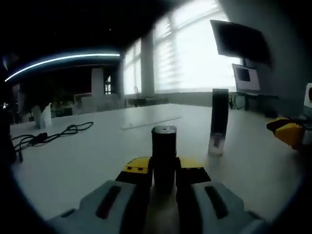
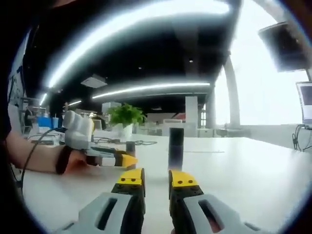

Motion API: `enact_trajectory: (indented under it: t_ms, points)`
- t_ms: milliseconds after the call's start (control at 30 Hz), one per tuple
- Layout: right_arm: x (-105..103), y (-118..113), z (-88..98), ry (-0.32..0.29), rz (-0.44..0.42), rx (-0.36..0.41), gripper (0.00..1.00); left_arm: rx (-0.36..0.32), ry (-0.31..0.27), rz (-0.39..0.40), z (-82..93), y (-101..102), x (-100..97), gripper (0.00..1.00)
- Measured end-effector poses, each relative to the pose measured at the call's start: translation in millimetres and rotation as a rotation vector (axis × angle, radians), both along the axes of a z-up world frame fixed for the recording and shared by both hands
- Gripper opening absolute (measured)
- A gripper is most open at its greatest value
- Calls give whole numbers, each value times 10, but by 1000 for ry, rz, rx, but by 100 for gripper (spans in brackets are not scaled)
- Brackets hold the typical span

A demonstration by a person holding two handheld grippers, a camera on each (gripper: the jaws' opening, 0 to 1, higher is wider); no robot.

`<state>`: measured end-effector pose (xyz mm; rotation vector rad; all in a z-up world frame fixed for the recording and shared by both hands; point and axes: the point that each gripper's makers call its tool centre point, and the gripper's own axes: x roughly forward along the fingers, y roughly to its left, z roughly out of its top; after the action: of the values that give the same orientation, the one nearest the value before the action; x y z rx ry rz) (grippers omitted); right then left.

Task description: Pick up cosmetic bottle twist off cap place on table pick up cap screw tight cap place on table

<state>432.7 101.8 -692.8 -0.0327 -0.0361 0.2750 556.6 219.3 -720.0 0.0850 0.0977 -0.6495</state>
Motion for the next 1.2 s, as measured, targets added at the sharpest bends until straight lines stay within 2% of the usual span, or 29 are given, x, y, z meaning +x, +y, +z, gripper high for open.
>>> enact_trajectory:
  t_ms: [267,467,567,600,667,700,800,900,1000,1033,1167,1200]
  points:
    - [9,-2,-20,7,-2,-9,14,15,-22,-32,12,-3,-47,20]
    - [12,-7,-21,10,2,0,15,-32,-43,-41,120,112,-188,21]
    - [18,-23,-25,14,7,5,20,-10,-39,-46,110,216,-327,19]
    - [19,-33,-21,13,6,8,23,-36,-73,-20,185,289,-352,18]
    - [16,-54,-2,6,6,19,26,-104,-65,2,256,390,-438,18]
    - [11,-51,7,3,10,23,28,-119,-92,2,311,447,-500,18]
    - [0,-25,11,2,33,25,33,-141,-111,-4,355,504,-642,18]
    - [-30,-12,-3,2,76,-1,35,-143,-115,-14,357,563,-813,18]
    - [-57,-132,-31,16,99,-7,36,-252,-98,-21,444,640,-918,14]
    - [-77,-162,-42,24,114,-8,37,-268,-86,-16,434,680,-932,13]
    - [-120,-269,-25,27,158,24,41,-244,-129,12,477,761,-1018,13]
    - [-121,-286,-26,27,161,23,41,-284,-161,0,574,745,-1042,13]
